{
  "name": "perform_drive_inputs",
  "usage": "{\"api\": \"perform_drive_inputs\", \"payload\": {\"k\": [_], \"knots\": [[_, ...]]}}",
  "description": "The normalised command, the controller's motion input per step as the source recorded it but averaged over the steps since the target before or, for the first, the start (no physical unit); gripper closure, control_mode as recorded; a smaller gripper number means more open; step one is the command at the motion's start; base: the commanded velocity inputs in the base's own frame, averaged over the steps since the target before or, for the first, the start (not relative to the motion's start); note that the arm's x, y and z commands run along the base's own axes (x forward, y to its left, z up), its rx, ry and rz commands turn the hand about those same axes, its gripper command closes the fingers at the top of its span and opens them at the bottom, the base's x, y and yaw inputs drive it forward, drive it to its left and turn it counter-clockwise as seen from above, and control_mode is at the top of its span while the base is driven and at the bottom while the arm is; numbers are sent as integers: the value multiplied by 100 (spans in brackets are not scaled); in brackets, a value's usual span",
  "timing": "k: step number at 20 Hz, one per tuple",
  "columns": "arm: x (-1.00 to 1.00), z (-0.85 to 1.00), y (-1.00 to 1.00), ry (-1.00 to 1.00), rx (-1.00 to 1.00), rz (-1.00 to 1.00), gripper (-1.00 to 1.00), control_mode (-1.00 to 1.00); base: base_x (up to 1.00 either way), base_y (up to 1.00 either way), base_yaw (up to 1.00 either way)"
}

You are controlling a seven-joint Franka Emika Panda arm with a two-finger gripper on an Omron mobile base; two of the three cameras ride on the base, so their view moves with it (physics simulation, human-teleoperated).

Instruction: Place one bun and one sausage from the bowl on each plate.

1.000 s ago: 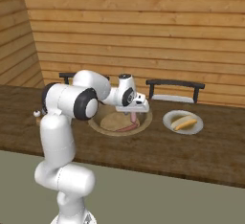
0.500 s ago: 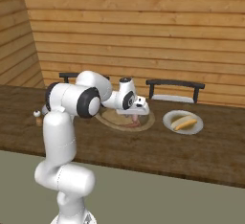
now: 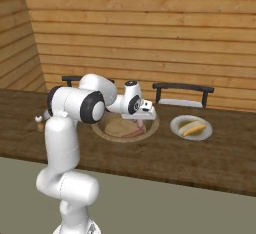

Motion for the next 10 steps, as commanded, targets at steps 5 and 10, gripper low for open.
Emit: {"api": "perform_drive_inputs", "payload": {"k": [5, 10], "knots": [[-42, 52, -10, -20, 2, -6, 100, -100, 0, 0, 0], [-55, 95, -57, -16, 8, -39, 100, -100, 0, 0, 0]]}}
